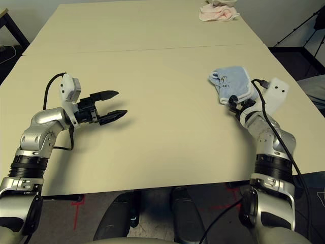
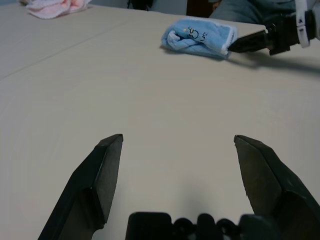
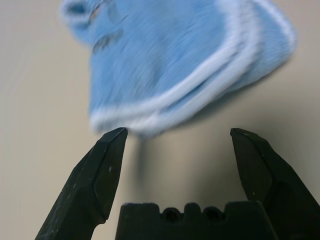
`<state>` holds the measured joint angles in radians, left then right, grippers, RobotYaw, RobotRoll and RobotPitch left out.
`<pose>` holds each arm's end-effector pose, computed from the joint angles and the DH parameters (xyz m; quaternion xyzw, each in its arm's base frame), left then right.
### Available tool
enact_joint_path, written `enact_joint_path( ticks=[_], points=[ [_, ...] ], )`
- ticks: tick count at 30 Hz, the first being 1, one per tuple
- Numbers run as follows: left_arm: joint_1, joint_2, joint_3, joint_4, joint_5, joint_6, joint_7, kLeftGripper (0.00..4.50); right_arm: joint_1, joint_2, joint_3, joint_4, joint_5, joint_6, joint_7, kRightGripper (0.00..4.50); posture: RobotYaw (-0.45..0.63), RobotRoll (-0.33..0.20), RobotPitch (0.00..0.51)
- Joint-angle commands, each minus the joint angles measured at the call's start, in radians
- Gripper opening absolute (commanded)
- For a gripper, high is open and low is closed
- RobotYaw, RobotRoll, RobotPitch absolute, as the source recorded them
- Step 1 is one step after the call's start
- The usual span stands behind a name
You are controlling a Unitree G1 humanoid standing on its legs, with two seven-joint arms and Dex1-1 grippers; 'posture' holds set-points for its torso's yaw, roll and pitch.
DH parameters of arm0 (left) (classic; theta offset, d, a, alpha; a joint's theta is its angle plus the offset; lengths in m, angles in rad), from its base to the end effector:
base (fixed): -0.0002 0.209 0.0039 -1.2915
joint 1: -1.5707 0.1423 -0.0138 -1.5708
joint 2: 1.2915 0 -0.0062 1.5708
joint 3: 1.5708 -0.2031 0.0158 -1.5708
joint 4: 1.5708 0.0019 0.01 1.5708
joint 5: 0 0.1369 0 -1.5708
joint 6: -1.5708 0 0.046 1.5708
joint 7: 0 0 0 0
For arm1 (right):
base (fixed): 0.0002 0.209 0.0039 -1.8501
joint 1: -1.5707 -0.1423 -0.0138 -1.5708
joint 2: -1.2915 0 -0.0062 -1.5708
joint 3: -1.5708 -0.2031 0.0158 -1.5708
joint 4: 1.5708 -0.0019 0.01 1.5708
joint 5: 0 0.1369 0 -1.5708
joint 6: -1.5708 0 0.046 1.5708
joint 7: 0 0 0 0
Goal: Fold the towel and set it aside.
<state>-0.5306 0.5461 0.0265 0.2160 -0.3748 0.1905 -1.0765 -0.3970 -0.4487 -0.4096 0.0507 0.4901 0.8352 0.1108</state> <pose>0.3001 0.2476 0.1450 0.0990 -0.0269 -0.4980 0.8611 0.2595 -0.2850 0.1193 0.1211 0.1506 -0.0388 0.9804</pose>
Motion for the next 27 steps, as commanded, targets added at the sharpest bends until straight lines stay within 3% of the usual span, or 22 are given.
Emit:
enact_joint_path(
  ticks=[1, 5, 11, 20, 27],
  points=[
    [0.002, -0.006, -0.002, 0.006, 0.013, 0.007, 0.023, 4.50, 0.033, -0.057, 0.011, -0.086, -0.005, 0.017, 0.052, 4.48, 0.00, 0.000, 0.114],
    [-0.010, -0.029, 0.009, 0.015, 0.021, 0.021, 0.095, 4.50, 0.006, -0.088, 0.005, -0.099, -0.005, -0.041, 0.099, 4.48, -0.01, 0.000, 0.112],
    [-0.018, -0.107, 0.043, -0.001, 0.030, 0.061, 0.291, 4.50, -0.094, -0.098, 0.061, 0.014, -0.087, -0.307, 0.208, 4.48, 0.00, 0.000, 0.109],
    [-0.002, -0.256, 0.113, 0.003, 0.149, 0.024, 0.723, 4.50, -0.251, 0.023, 0.181, 0.294, -0.259, -0.701, 0.184, 4.48, 0.04, 0.000, 0.115],
    [-0.009, -0.295, 0.196, 0.088, 0.292, -0.127, 1.075, 4.50, -0.264, 0.141, 0.206, 0.419, -0.339, -0.889, 0.071, 4.48, 0.09, 0.000, 0.120]
  ],
)
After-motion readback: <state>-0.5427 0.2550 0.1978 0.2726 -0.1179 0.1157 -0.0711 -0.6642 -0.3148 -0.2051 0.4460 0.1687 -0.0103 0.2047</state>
